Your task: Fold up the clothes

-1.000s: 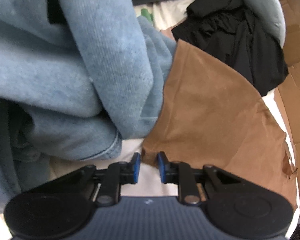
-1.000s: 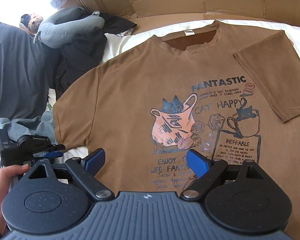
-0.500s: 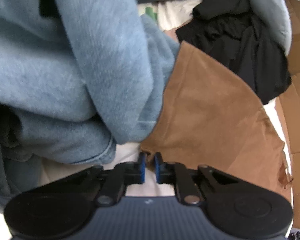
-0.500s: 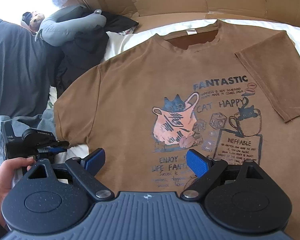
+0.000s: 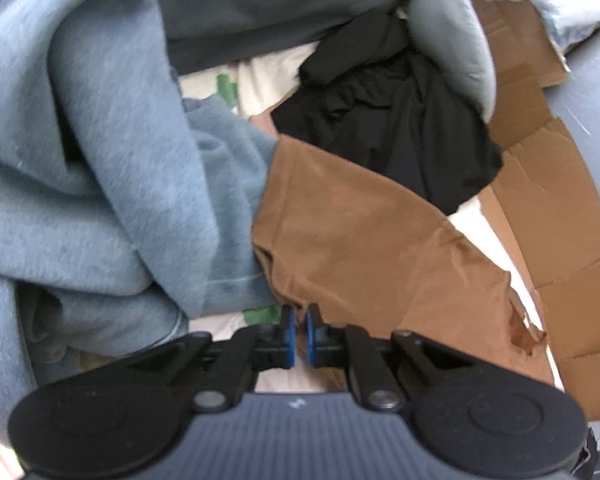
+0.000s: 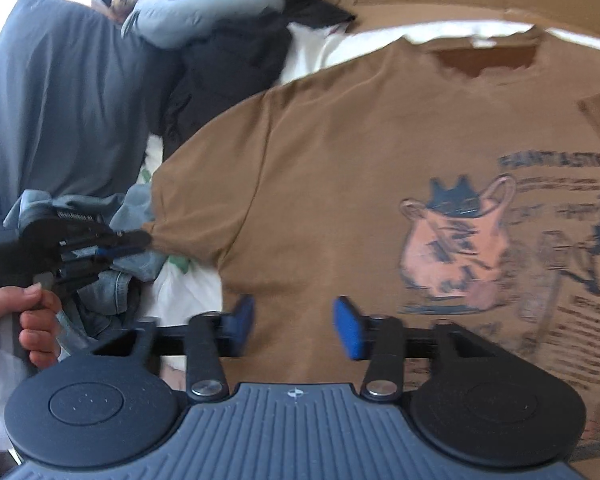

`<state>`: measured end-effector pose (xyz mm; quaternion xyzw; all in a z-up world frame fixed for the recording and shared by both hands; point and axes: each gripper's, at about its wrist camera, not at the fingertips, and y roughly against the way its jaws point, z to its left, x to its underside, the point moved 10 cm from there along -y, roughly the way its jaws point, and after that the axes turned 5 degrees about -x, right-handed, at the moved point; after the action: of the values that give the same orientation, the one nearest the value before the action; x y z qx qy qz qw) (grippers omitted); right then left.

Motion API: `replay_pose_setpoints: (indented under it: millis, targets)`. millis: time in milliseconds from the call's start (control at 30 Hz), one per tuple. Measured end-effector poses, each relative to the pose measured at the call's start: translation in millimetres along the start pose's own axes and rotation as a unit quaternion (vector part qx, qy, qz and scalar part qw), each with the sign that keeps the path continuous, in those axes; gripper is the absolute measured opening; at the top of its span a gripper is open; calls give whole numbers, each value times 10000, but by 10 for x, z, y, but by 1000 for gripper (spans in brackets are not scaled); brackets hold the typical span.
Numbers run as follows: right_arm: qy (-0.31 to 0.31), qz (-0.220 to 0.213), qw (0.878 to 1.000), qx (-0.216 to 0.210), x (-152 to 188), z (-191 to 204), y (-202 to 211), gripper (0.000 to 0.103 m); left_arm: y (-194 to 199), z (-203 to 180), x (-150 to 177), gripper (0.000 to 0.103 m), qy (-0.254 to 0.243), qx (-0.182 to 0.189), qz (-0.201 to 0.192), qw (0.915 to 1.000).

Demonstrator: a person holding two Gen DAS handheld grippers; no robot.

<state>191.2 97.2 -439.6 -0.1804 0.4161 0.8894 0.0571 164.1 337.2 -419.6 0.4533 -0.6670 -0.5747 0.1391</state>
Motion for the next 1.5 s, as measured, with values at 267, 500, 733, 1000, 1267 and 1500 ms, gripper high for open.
replay_pose_setpoints:
  millis: [267, 500, 733, 1000, 1267, 1500]
  targets:
    - [-152, 195, 9985, -494, 27, 205, -591, 16, 65, -140, 37, 6, -481, 83, 0, 9988]
    - [-312, 304, 9975, -559, 37, 222, -841, 12, 171, -219, -23, 6, -726, 241, -70, 9970]
    - [-513, 502, 9958, -565, 47, 209, -1071, 9, 239, -426, 9, 5, -1052, 510, -39, 9931]
    - [-659, 632, 9947, -482, 42, 180, -1275, 8, 245, -639, 171, 5, -1487, 770, 67, 9859]
    - [-612, 617, 9954, -405, 67, 192, -1413, 8, 182, -731, 344, 5, -1740, 973, 265, 9796]
    - [-287, 557, 9972, -411, 74, 245, -1404, 9, 151, -820, 454, 5, -2025, 948, 345, 9741]
